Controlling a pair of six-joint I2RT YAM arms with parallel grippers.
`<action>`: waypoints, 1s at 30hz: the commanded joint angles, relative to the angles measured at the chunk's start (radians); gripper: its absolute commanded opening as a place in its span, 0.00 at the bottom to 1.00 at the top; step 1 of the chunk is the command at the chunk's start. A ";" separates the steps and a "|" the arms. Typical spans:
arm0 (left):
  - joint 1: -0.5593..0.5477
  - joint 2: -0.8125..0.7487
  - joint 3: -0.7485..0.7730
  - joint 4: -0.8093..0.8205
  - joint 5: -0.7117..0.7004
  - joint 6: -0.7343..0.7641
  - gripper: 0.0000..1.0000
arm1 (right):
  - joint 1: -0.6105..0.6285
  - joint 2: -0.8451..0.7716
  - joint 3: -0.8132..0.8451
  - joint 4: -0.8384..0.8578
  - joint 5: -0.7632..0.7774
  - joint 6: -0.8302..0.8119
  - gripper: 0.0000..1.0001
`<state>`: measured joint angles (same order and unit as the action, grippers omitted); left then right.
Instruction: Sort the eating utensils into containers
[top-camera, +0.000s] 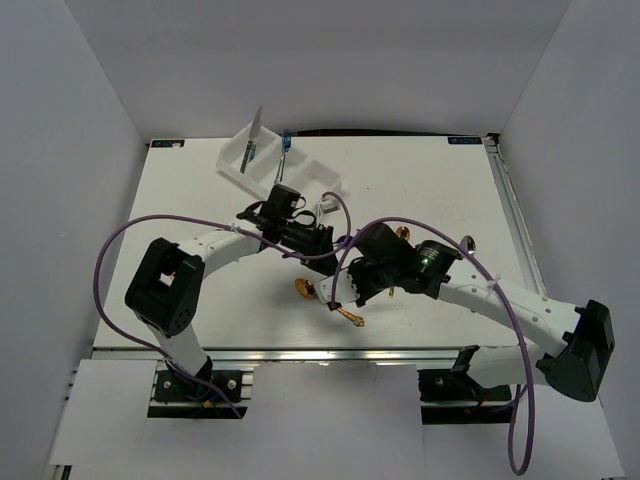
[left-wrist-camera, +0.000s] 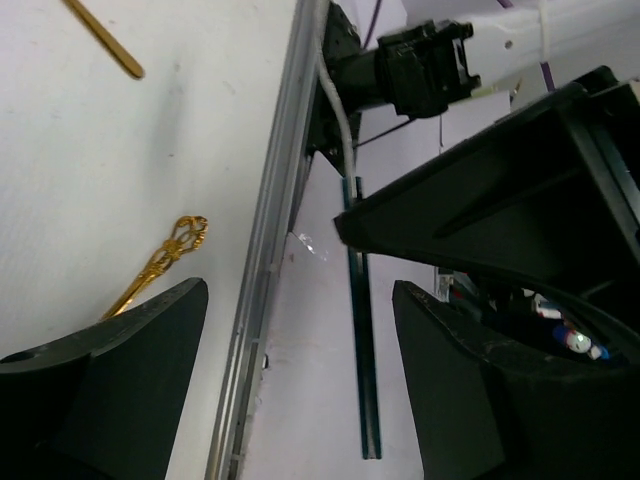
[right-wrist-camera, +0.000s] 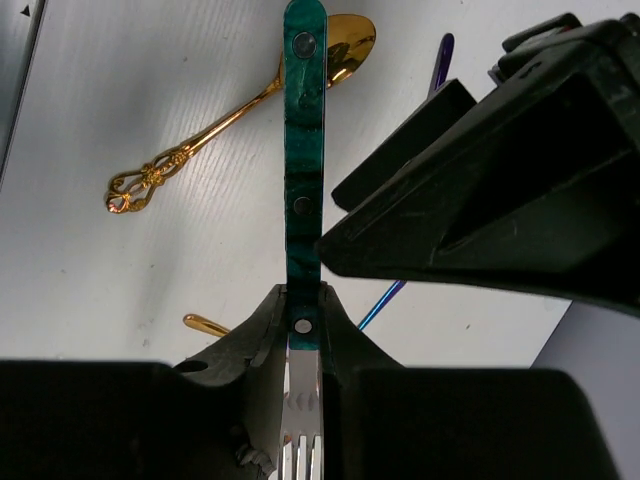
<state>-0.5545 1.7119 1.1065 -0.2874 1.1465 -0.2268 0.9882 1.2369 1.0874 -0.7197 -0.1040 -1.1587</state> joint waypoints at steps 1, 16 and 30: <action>-0.027 -0.002 0.039 -0.018 0.085 0.041 0.85 | 0.017 -0.005 -0.007 0.057 0.003 -0.039 0.00; -0.071 0.064 0.075 -0.070 0.151 0.066 0.39 | 0.041 -0.004 -0.057 0.088 0.064 -0.053 0.00; -0.101 0.117 0.099 -0.141 0.173 0.109 0.00 | 0.063 -0.004 -0.080 0.098 0.093 -0.041 0.00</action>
<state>-0.6392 1.8286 1.1694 -0.3992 1.2583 -0.1562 1.0473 1.2388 0.9997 -0.6579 -0.0284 -1.1694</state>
